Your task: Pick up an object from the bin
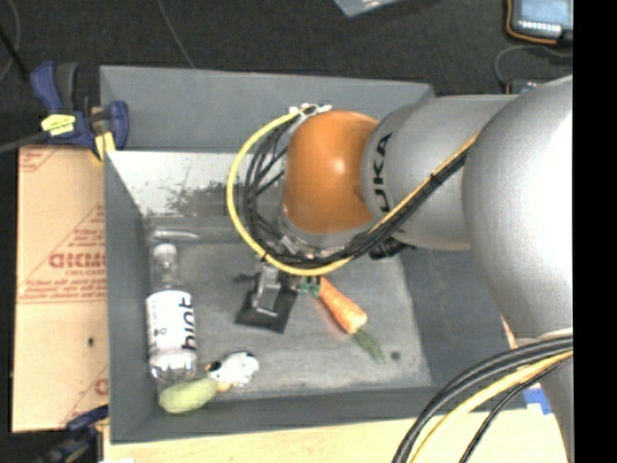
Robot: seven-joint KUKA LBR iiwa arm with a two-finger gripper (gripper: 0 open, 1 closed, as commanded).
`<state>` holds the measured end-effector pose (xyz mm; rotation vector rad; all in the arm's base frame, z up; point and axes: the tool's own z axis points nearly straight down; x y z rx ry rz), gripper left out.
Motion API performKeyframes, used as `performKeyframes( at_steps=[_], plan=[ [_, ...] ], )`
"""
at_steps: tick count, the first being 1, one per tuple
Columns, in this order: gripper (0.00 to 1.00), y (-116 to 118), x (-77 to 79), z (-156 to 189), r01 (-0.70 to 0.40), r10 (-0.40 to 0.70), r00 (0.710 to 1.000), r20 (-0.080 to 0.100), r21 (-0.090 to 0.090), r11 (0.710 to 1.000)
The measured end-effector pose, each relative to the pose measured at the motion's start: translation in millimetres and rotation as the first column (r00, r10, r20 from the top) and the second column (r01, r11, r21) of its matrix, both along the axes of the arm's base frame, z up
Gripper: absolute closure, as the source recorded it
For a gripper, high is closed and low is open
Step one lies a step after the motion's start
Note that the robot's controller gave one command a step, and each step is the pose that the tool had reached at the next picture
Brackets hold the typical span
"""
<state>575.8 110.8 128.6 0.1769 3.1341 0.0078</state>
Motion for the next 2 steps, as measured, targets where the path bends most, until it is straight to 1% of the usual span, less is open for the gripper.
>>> performKeyframes(
  at_steps=[1,2],
  plan=[
    [1.00,0,0.3,22,0.000,-0.001,1.000,0.002,0.001,1.000],
    [1.00,0,1.8,40,0.001,-0.001,1.000,0.007,0.002,1.000]
  ],
)
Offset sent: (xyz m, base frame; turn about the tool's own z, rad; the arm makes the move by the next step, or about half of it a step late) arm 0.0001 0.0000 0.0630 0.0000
